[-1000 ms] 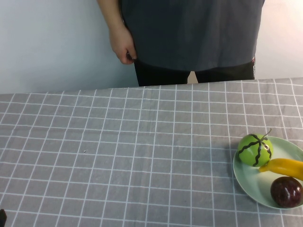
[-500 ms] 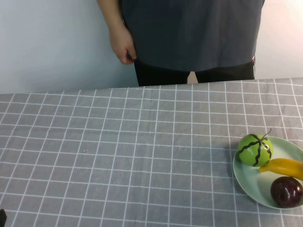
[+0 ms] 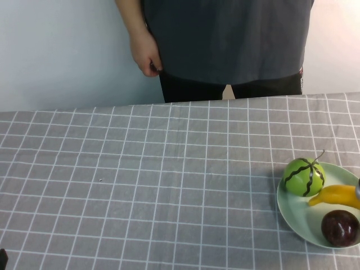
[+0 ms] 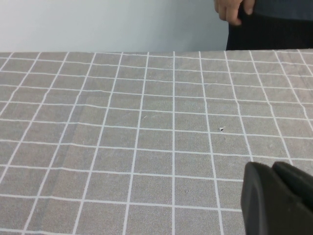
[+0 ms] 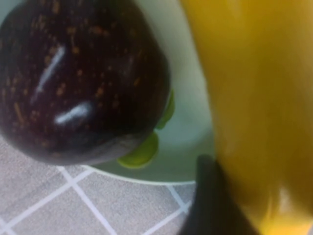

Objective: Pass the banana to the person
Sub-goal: Pick up the banana, then hand the grabbed banana to the person

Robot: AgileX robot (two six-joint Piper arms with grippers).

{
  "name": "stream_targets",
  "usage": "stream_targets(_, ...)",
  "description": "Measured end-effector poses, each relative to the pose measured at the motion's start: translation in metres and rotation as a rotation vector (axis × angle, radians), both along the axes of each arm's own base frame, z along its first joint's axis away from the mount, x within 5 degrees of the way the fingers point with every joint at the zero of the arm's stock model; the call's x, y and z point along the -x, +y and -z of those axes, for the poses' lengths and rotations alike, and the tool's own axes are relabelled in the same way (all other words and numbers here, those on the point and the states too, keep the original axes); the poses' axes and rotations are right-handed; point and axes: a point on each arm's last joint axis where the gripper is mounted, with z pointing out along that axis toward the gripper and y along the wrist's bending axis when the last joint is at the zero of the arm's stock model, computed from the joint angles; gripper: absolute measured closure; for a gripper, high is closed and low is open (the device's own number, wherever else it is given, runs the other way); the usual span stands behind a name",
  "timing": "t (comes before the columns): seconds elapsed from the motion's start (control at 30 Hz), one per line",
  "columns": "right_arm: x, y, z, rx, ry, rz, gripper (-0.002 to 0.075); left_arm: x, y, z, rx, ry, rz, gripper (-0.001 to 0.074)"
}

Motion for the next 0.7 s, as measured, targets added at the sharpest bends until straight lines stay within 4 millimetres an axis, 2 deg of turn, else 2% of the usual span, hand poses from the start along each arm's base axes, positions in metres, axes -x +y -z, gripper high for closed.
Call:
stream_targets(0.1, 0.001, 0.0, 0.0, -0.003, 0.009, -0.002, 0.0418, 0.0, 0.0, 0.0, 0.0, 0.0, 0.0, 0.0739)
stream_targets(0.2, 0.002, 0.001, -0.002, -0.009, 0.015, -0.006, 0.0418, 0.0, 0.0, 0.0, 0.0, 0.0, 0.0, 0.074)
stream_targets(0.33, 0.008, 0.003, -0.021, -0.022, -0.009, -0.019, 0.0419, 0.0, 0.0, 0.0, 0.0, 0.0, 0.0, 0.074)
stream_targets(0.5, 0.027, 0.008, -0.059, -0.07, -0.048, 0.008, 0.0419, 0.0, 0.0, 0.0, 0.0, 0.0, 0.0, 0.0739)
stream_targets(0.7, 0.06, 0.014, -0.12, -0.219, -0.218, 0.284, 0.0419, 0.0, 0.0, 0.0, 0.0, 0.0, 0.0, 0.074)
